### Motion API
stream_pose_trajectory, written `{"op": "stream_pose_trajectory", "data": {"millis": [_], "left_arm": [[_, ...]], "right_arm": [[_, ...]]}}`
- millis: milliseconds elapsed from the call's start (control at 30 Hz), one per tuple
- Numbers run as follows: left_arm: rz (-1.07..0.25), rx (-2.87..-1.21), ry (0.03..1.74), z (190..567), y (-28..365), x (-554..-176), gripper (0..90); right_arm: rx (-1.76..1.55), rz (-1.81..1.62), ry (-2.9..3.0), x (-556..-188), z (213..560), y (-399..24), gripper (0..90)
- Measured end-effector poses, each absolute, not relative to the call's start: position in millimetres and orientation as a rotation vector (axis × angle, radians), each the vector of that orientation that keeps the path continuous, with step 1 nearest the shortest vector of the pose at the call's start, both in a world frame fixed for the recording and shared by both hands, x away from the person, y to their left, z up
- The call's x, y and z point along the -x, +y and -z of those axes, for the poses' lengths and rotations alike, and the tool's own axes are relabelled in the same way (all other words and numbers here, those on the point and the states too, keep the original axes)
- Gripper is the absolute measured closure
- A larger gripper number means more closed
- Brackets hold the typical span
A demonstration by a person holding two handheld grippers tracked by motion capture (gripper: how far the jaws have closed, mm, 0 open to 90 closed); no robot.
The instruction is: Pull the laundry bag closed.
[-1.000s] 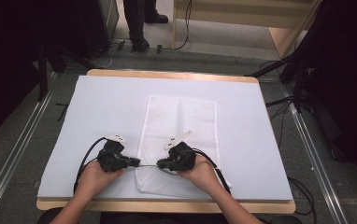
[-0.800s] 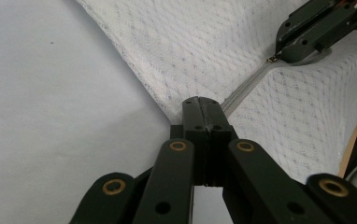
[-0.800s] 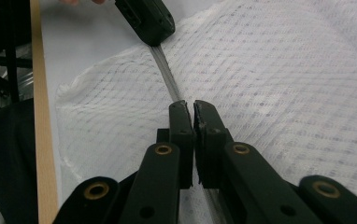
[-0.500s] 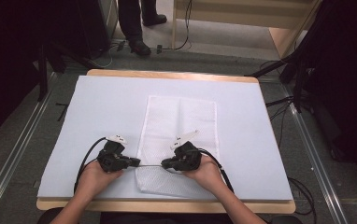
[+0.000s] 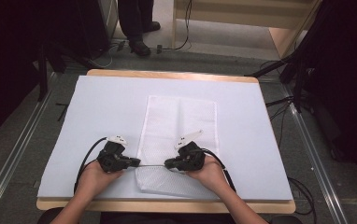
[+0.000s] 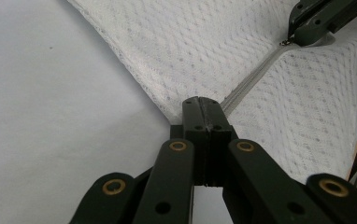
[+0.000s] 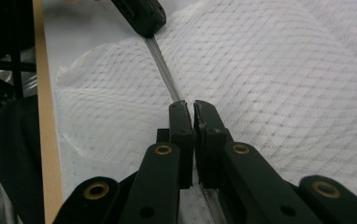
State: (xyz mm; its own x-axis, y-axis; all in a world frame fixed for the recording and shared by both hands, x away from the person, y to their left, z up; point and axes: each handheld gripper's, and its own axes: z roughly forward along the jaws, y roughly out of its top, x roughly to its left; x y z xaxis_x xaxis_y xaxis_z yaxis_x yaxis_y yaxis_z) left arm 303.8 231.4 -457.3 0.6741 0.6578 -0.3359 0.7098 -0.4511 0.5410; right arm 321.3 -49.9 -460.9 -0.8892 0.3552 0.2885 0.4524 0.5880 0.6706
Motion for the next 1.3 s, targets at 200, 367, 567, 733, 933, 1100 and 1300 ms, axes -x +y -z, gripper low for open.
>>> {"op": "stream_pose_trajectory", "data": {"millis": [200, 367, 567, 733, 933, 1100, 1300], "left_arm": [[0.105, -2.214, 1.051, 457.5, 231.6, -303.7, 90.0], [0.104, -2.213, 1.052, 457.6, 231.6, -303.8, 90.0], [0.111, -2.212, 1.053, 457.6, 232.1, -304.1, 90.0], [0.112, -2.209, 1.052, 457.9, 232.5, -304.3, 90.0], [0.112, -2.209, 1.05, 458.0, 232.6, -304.3, 90.0], [0.112, -2.21, 1.049, 458.0, 232.7, -304.4, 90.0], [0.116, -2.207, 1.052, 458.2, 233.0, -304.5, 90.0]], "right_arm": [[0.685, 1.187, -2.69, -320.8, 461.0, -51.5, 89.1], [0.692, 1.189, -2.682, -321.3, 460.5, -56.7, 89.1], [0.69, 1.189, -2.685, -320.1, 459.5, -61.4, 89.1], [0.696, 1.193, -2.677, -320.0, 458.3, -65.4, 89.1], [0.691, 1.187, -2.683, -320.4, 458.1, -69.0, 89.1], [0.69, 1.184, -2.685, -320.5, 458.1, -71.7, 89.0], [0.701, 1.189, -2.681, -320.2, 456.3, -78.7, 89.1]]}}
